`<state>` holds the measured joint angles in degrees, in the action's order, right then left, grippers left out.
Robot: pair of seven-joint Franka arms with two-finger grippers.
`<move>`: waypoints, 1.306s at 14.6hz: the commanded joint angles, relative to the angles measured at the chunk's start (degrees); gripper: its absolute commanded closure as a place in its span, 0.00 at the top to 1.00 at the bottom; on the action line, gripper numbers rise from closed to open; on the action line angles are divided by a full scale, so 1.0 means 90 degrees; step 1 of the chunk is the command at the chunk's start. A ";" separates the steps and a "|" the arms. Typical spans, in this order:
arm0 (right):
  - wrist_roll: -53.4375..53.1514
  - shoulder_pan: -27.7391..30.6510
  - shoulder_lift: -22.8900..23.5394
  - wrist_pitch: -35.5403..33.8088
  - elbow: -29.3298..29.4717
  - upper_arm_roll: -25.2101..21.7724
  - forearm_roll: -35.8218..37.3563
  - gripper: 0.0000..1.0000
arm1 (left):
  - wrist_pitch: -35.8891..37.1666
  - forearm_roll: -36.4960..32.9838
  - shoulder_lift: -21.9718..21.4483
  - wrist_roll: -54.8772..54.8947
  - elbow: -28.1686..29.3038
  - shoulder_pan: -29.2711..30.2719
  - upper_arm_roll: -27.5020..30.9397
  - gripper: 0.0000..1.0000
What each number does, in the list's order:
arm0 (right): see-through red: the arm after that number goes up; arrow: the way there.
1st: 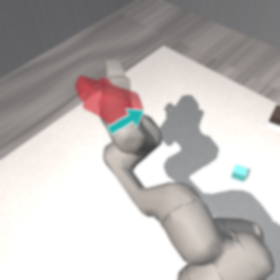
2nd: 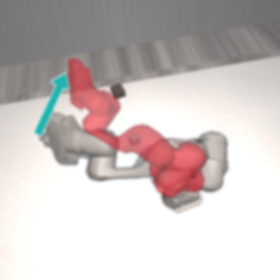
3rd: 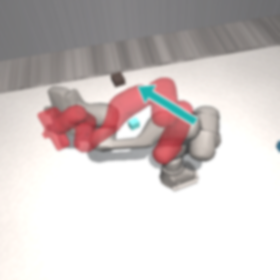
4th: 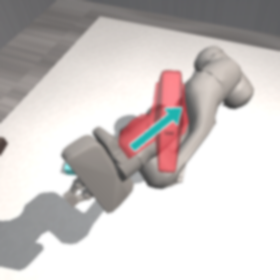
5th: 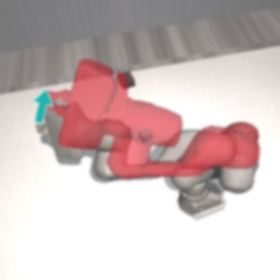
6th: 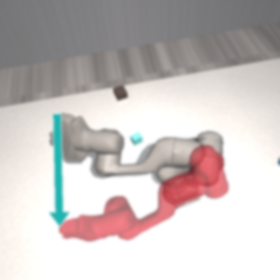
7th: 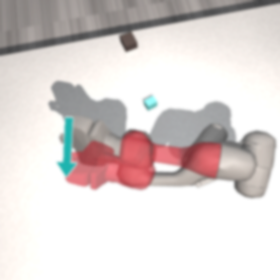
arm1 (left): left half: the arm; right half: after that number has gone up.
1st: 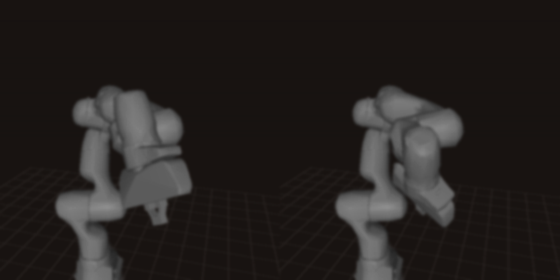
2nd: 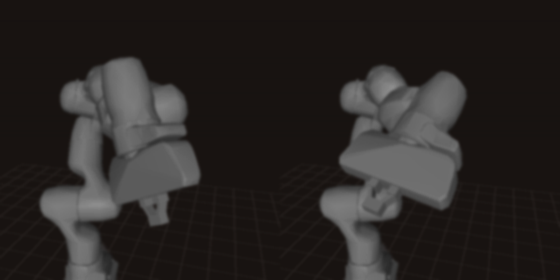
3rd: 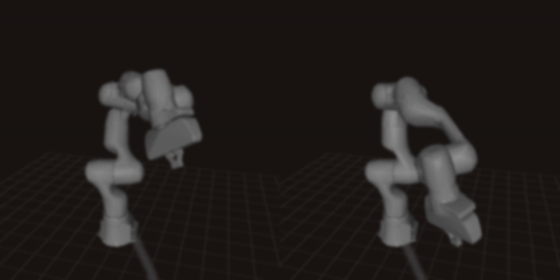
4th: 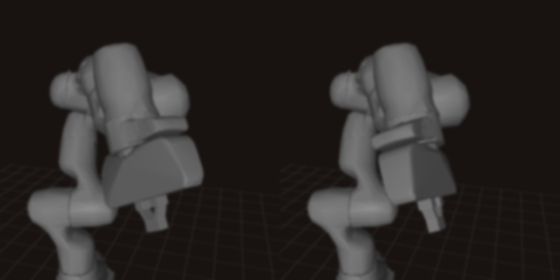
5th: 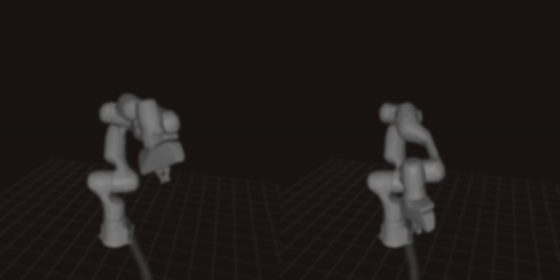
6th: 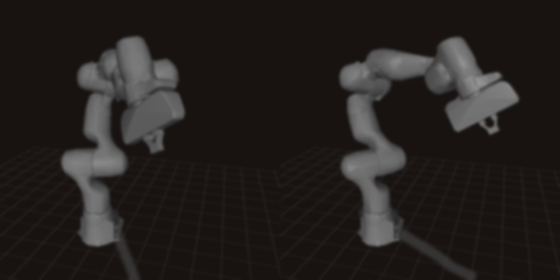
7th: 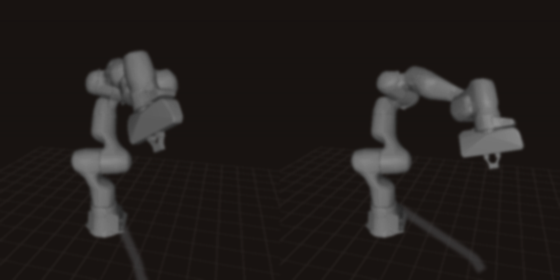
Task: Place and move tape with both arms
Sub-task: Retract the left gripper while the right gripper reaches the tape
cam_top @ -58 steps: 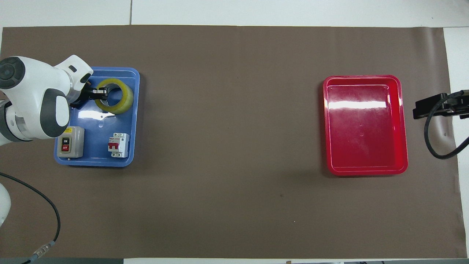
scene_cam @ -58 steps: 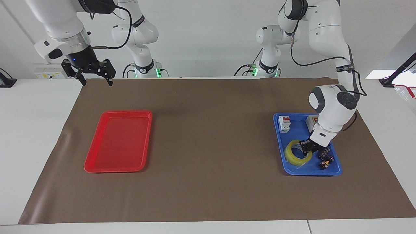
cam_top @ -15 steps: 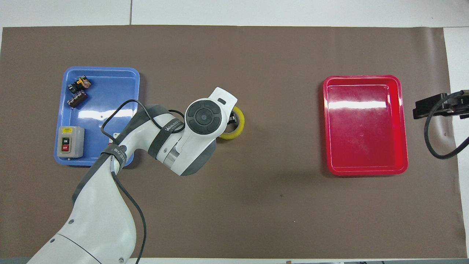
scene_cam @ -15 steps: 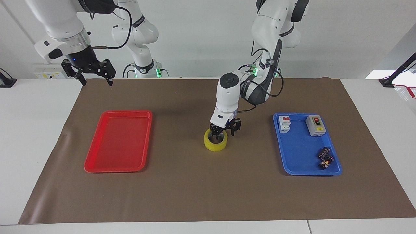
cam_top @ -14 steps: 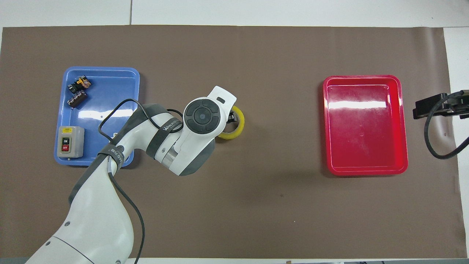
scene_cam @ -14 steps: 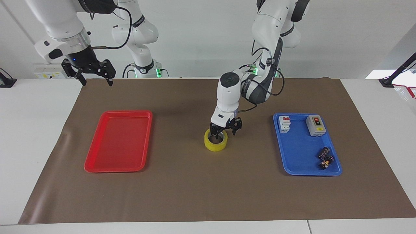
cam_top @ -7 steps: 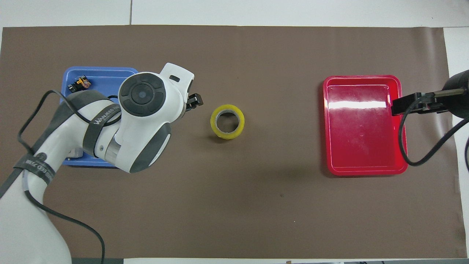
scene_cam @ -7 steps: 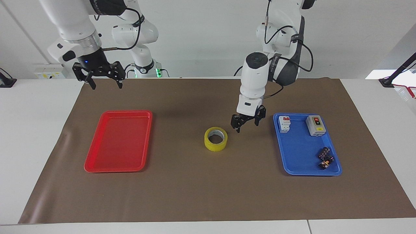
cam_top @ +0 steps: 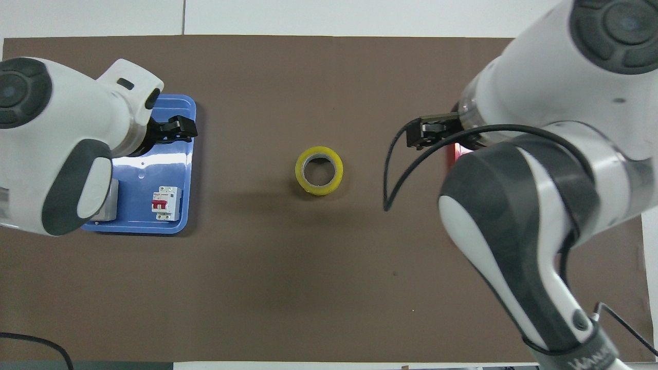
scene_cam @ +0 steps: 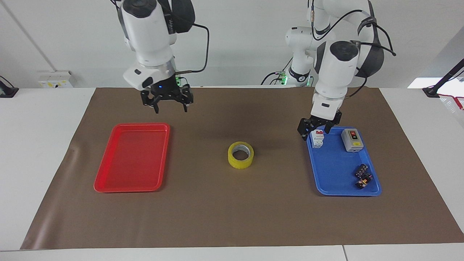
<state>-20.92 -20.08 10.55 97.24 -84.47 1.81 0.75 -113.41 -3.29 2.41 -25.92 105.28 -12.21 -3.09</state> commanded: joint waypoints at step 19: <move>0.0282 -0.1216 0.1875 0.3942 -0.1532 0.0004 0.0005 1.00 | 0.2288 0.0727 -0.0707 0.2606 -0.0819 0.1562 -0.0057 1.00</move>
<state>-21.44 -31.45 29.58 131.11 -94.98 1.87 0.78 -95.19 1.90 -2.80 -3.38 97.88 1.87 -3.33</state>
